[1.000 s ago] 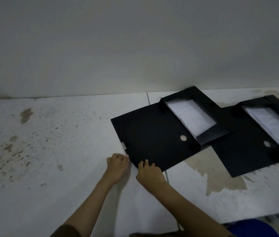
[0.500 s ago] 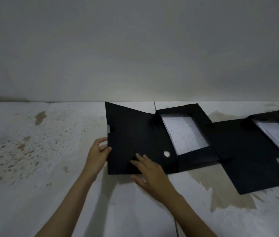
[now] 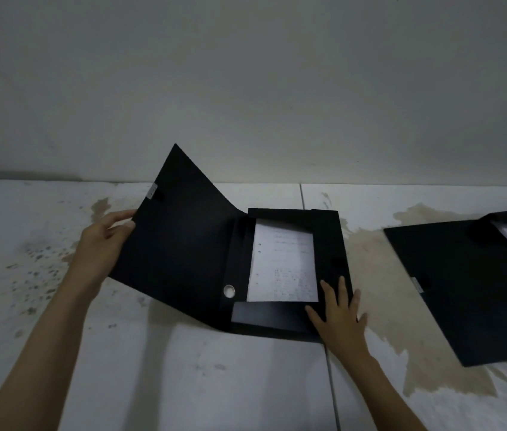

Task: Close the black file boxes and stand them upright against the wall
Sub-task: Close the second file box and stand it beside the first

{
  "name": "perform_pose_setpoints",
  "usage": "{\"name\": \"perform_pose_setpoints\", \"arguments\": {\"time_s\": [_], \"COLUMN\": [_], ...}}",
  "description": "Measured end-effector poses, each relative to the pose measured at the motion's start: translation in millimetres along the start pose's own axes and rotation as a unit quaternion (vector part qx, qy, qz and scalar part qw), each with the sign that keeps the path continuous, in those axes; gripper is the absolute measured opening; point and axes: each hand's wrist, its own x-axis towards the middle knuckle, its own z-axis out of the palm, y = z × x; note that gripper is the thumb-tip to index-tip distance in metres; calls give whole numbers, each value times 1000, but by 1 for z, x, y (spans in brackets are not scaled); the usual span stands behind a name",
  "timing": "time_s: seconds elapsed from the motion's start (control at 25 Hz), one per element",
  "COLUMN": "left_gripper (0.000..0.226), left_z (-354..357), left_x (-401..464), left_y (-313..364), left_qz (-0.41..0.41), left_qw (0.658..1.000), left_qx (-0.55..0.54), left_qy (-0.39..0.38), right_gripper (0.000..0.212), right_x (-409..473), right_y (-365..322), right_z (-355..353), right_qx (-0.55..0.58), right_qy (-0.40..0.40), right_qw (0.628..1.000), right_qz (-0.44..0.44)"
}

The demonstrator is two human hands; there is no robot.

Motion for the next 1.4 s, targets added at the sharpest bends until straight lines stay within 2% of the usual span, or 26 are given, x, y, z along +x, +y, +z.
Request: {"name": "perform_pose_setpoints", "arguments": {"time_s": [0.08, 0.28, 0.44, 0.56, 0.72, 0.8, 0.84, 0.92, 1.08, 1.2, 1.28, 1.4], "left_gripper": [26, 25, 29, 36, 42, 47, 49, 55, 88, 86, 74, 61], "left_z": [3, 20, 53, 87, 127, 138, 142, 147, 152, 156, 159, 164], "left_x": [-3, -13, -29, -41, -39, -35, -34, -34, -36, -40, -40, -39], "left_y": [9, 38, 44, 28, -24, -52, -64, -78, -96, -107, -113, -128], "left_qz": [22, 52, 103, 130, 143, 137, 142, 158, 182, 195, 198, 228], "left_qw": [999, 984, 965, 953, 921, 896, 883, 863, 849, 835, 835, 840], "left_qx": [-4, -21, 25, 59, 164, 252, 295, 353, 400, 424, 426, 422], "left_qy": [-31, -168, -241, -266, -322, -339, -337, -326, -294, -291, -286, -252], "right_gripper": [66, 53, 43, 25, 45, 30, 23, 21, 22, 23, 33, 73], "right_x": [-2, -7, -11, -10, 0, 3, 3, 3, 1, -5, -7, 3], "right_y": [3, -1, -14, -28, -47, -48, -47, -40, -26, -24, -24, -28], "right_z": [2, 8, 0, -15, -42, -51, -51, -39, -10, -2, 0, -6], "right_qx": [49, 143, 211, 349, 522, 561, 552, 488, 356, 310, 305, 291], "right_qy": [-34, -22, -48, -80, -103, -119, -128, -115, -33, 8, 5, -52], "right_qw": [998, 987, 969, 932, 845, 816, 821, 864, 933, 950, 952, 955], "right_qz": [4, -69, -121, -55, 53, 74, 64, 46, 51, 37, 30, 2]}}
